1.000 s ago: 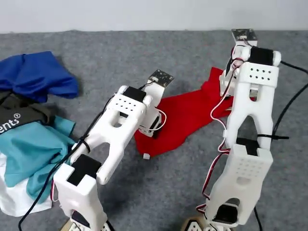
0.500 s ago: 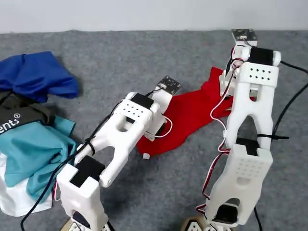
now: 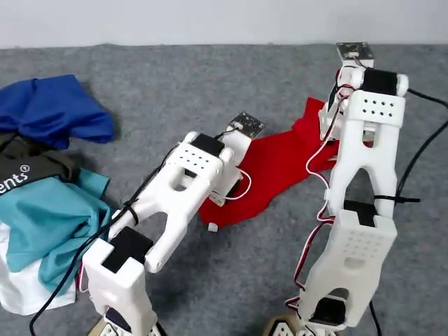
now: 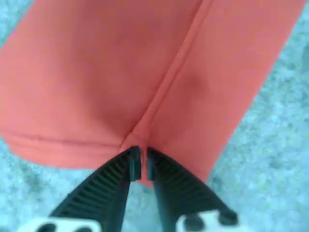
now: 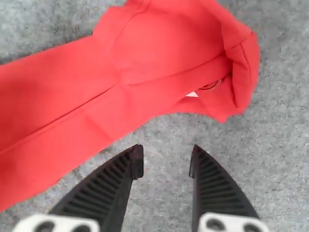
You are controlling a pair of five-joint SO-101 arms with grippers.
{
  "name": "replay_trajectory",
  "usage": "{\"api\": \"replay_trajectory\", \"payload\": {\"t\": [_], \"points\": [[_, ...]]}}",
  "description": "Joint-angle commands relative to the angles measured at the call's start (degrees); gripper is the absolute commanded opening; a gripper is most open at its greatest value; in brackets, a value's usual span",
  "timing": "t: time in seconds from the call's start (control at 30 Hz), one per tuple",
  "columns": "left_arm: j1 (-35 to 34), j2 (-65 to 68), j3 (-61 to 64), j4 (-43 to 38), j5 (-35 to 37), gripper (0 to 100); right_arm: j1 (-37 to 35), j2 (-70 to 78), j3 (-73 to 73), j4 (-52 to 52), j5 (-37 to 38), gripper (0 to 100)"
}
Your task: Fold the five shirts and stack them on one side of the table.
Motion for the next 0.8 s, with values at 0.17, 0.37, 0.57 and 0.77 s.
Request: {"api": "replay_trajectory", "payload": {"t": [0.17,0.37,0.57,0.77], "points": [[-0.18,-0.35,-5.14,3.43,-0.18,18,-0.31,-0.22,-0.26,2.24,0.44,16.2],[-0.18,-0.35,0.66,-3.6,-0.18,18,-0.31,-0.22,-0.26,2.24,0.44,16.2],[-0.18,-0.35,1.71,-6.59,-0.18,18,-0.4,-0.22,-0.26,2.24,0.44,16.2],[-0.18,-0.35,1.8,-6.77,-0.26,18,-0.4,-0.22,-0.26,2.24,0.44,16.2]]}}
